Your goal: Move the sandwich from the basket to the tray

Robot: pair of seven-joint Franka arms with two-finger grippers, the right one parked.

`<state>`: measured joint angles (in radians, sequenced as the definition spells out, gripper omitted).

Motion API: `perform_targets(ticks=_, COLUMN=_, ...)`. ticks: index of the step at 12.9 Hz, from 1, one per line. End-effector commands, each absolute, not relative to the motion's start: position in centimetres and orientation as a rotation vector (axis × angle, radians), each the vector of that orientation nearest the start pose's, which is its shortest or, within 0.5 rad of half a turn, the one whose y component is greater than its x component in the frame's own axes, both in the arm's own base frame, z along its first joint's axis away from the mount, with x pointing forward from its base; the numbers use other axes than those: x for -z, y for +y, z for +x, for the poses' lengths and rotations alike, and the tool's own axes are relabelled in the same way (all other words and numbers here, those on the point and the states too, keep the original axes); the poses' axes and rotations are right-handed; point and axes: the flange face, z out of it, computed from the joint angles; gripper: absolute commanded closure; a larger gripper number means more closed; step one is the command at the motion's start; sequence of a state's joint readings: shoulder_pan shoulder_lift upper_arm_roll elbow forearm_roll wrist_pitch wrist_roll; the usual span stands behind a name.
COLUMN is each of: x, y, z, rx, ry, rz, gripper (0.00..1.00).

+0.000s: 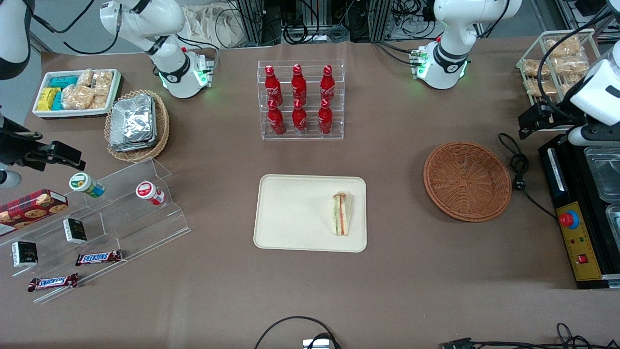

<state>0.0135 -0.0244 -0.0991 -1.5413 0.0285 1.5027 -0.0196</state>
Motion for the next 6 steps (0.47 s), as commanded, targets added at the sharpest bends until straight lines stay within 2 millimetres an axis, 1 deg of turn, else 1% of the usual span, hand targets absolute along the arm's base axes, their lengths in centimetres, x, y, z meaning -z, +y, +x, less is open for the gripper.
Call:
perform_targets(ticks=1, x=-64.38, y=-4.65, z=53.07, rx=-0.04, ry=0.126, rz=-3.121, gripper=0.0)
perform_targets(ticks=6, x=-64.19, y=-4.53, z=52.99, rx=-0.095, ry=0.127, rz=-3.119, gripper=0.0)
